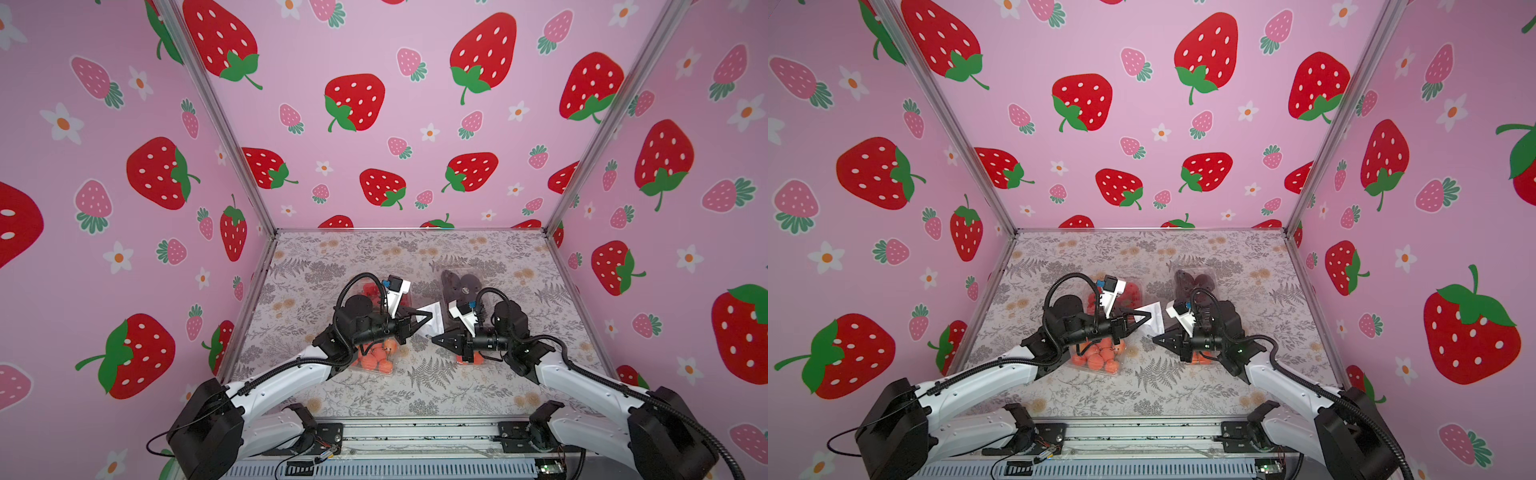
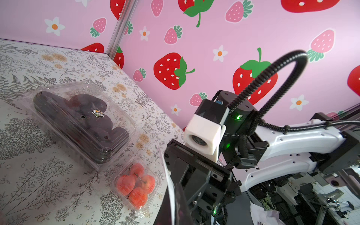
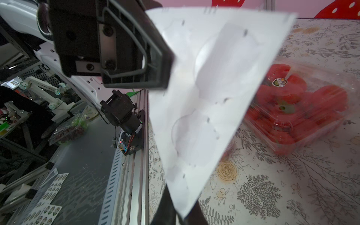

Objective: Label fruit boxes
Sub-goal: Adjust the label sticker.

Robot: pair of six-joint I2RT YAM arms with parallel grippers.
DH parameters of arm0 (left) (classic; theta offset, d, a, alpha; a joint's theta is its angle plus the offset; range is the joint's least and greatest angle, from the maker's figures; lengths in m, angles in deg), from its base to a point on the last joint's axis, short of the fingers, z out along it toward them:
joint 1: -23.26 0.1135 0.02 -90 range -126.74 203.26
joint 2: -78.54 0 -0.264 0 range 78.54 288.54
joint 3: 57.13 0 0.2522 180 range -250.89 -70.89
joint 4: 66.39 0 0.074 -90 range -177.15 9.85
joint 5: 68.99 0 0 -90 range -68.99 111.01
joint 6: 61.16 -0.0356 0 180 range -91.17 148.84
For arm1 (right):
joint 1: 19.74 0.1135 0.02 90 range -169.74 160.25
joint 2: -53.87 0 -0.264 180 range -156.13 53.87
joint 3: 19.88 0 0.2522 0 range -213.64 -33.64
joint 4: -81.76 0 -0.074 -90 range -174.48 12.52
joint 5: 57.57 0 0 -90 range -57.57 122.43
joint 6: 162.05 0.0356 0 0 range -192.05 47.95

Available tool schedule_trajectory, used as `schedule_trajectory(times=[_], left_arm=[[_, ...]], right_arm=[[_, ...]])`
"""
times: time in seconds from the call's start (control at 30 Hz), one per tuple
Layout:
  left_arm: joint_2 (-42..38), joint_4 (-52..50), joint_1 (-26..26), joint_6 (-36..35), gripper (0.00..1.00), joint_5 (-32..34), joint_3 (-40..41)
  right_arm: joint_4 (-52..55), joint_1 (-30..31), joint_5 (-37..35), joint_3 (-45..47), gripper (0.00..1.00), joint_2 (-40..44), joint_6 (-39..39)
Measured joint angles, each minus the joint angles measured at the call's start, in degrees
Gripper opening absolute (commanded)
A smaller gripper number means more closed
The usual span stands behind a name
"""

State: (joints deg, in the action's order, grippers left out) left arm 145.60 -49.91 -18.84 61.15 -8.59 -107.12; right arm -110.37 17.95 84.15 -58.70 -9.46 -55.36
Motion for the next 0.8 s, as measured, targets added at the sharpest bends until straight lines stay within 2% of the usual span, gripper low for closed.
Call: schedule_trajectory(times=[0.03,0.1,0.13,0.2,0.27,0.4,0.6,0.8], left_arm=[[0.1,0.2,0.0,0.2,0.16,0.0,0.0],[0.1,0.8,0.0,0.4,0.54,0.3,0.0],[0.1,1.1,0.0,0.3,0.66,0.6,0.2],[0.0,1.7,0.0,0.2,0.79,1.0,0.9],[-0.2,1.8,0.0,-0.4,0.82,0.7,2.0],[-0.2,2.2,0.0,-2.3,0.81,-1.6,3.4],[-0.2,4.7,0.0,-3.8,0.4,-5.9,5.7],[-0.2,7.2,0.0,-4.4,0.24,-7.1,7.9]], right_arm=[[0.0,0.0,0.0,0.0,0.0,0.2,-0.1],[0.2,0.0,0.0,0.1,0.0,0.9,0.0],[0.2,-0.1,0.0,0.2,0.0,1.4,0.0],[0.2,-0.1,0.0,0.3,0.0,2.6,0.0],[0.2,-0.1,0.0,0.4,0.0,3.7,0.0],[0.2,-0.1,0.9,0.4,0.0,4.4,0.1],[0.3,-0.1,1.5,0.4,0.0,4.5,0.2],[0.8,-0.1,0.6,0.4,0.0,5.7,0.2]])
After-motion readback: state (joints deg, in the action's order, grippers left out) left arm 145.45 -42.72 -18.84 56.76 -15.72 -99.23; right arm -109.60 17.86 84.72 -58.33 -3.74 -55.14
